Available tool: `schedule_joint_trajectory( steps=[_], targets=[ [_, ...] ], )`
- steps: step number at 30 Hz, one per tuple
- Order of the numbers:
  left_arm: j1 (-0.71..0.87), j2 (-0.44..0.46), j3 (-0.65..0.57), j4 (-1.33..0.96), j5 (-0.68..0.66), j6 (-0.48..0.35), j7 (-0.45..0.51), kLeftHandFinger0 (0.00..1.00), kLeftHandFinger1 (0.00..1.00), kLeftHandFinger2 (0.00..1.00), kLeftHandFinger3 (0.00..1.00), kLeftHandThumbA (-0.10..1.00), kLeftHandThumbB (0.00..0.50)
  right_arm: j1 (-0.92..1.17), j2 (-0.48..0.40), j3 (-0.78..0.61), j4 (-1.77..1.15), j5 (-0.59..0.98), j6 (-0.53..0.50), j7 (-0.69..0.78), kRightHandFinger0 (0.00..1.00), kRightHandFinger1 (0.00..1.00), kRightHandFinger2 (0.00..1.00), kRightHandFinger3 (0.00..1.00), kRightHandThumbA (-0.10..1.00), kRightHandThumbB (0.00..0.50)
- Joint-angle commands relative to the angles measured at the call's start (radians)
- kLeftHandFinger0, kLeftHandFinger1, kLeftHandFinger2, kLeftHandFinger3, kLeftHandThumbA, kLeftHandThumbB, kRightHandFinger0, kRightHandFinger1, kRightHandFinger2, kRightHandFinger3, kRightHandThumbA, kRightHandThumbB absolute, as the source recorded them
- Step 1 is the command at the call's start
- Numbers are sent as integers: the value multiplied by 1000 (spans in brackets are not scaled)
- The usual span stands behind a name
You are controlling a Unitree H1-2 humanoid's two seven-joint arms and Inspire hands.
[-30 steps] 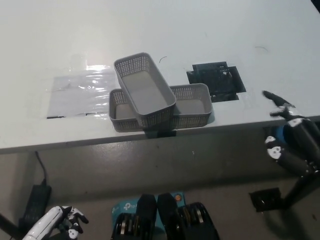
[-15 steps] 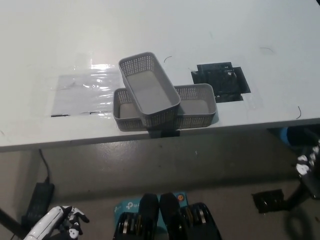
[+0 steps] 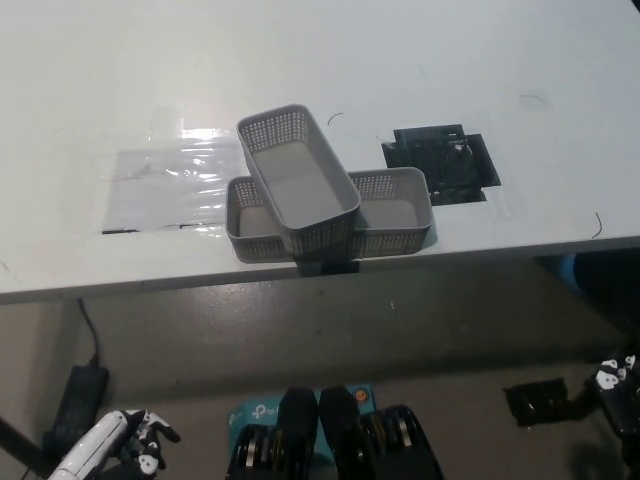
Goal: The robot uses its right hand to pick up the grey box kept on the middle on the desk and place it on top of another box next to it in a right angle
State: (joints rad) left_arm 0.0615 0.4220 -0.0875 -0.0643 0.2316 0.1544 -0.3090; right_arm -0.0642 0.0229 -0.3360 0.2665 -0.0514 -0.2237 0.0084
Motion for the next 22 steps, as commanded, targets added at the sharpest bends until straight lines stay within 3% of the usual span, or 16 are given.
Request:
schedule_joint_trajectory(
  steps=[1,3,12,17,22],
  targets=[
    [-24,12,13,2,-9,-6,10,315,304,381,513,96,295,-12,-35,43,14,-6,10,-11,141,203,347,872,121,166],
    [-26,7,19,1,-22,3,8,300,295,368,499,77,301,-17,-47,60,27,-1,16,-10,150,216,344,861,124,183],
    [-15,-9,27,3,-35,6,10,345,329,399,481,78,318,0,-90,121,5,-31,49,-34,129,186,316,852,179,155],
    [-10,-11,18,8,-28,-7,10,300,298,372,502,101,322,7,-129,163,17,-69,62,-30,99,144,296,870,132,111],
    [-3,-12,17,6,-24,-4,8,295,296,370,495,104,318,10,-148,190,33,-73,47,-29,85,135,286,859,103,103]
  ],
)
